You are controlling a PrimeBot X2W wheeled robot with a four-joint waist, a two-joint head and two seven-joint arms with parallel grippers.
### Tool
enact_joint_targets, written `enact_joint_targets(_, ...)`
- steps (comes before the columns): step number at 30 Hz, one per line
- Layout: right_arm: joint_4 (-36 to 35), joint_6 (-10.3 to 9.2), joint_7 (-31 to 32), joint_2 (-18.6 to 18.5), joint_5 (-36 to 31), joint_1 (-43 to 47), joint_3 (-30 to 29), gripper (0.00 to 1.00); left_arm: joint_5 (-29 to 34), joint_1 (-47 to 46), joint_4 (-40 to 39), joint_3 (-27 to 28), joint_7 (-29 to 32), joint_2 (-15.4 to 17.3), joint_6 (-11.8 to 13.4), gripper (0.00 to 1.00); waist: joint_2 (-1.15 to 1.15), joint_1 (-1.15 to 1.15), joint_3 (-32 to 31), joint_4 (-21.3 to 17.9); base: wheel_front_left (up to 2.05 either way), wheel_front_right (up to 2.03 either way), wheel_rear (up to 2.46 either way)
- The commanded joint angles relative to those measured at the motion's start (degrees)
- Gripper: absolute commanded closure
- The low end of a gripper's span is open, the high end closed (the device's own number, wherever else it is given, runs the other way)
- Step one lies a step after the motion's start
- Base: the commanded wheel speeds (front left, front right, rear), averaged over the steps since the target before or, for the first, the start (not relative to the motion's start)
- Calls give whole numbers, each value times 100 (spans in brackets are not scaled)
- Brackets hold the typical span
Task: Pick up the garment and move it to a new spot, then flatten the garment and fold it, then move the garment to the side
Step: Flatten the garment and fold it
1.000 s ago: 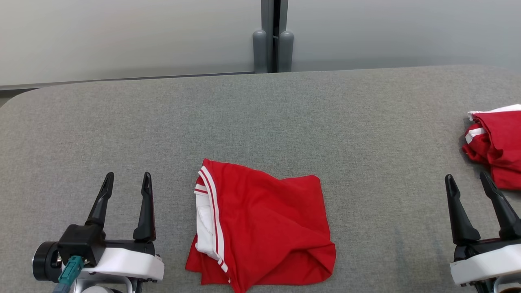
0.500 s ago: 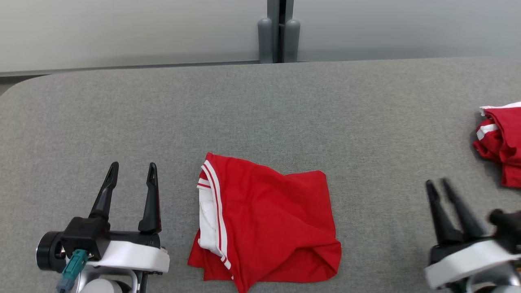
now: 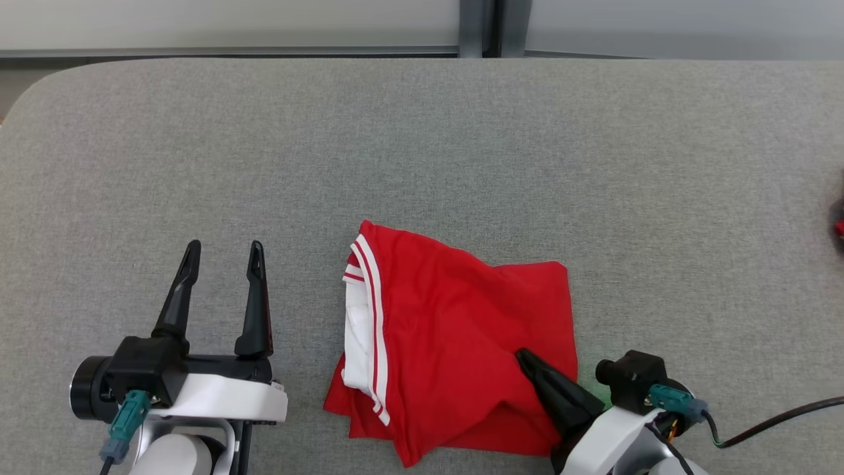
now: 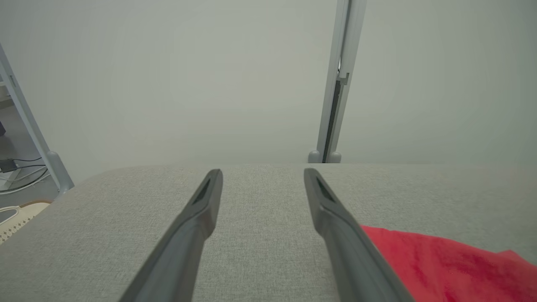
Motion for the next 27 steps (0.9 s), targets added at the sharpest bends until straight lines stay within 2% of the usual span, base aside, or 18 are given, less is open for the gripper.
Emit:
enact_joint_targets(1,-9,-1,2,-81,121,-64,128,100,38,-123,20,37,-27,8,-9,0,0,0,50,38,0,0,0)
enact_joint_targets(7,-236,-1,238,-372,395,-143,763,100,35,-128,43,135,-56,14,-54,0,0,0,94,40,0,0,0)
enact_joint_targets(11,-235,-2,512,-576,306,-226,879,100,49,-124,48,173,-57,0,-81,0,0,0,108,28,0,0,0)
enact_joint_targets(16,-283,-5,311,-481,224,-204,480,100,70,-93,55,200,-63,-25,-91,0,0,0,81,-4,0,0,0)
enact_joint_targets(22,-537,-2,-215,-274,92,60,-580,100,97,41,82,227,-64,3,-109,0,0,0,-143,-131,0,0,0)
enact_joint_targets(23,-591,-1,-284,-273,10,113,-783,76,100,60,86,227,-64,16,-117,0,0,0,-194,-159,0,0,0)
enact_joint_targets(24,-651,-2,-356,-234,-2,170,-990,44,92,89,80,227,-64,26,-135,0,0,0,-243,-189,0,0,0)
enact_joint_targets(25,-707,-1,-423,-203,-46,218,-1202,0,78,125,81,231,-65,35,-137,0,0,0,-294,-220,0,0,0)
enact_joint_targets(27,-829,-1,-541,-163,-177,317,-1628,0,60,198,106,236,-65,65,-153,0,0,0,-408,-286,0,0,0)
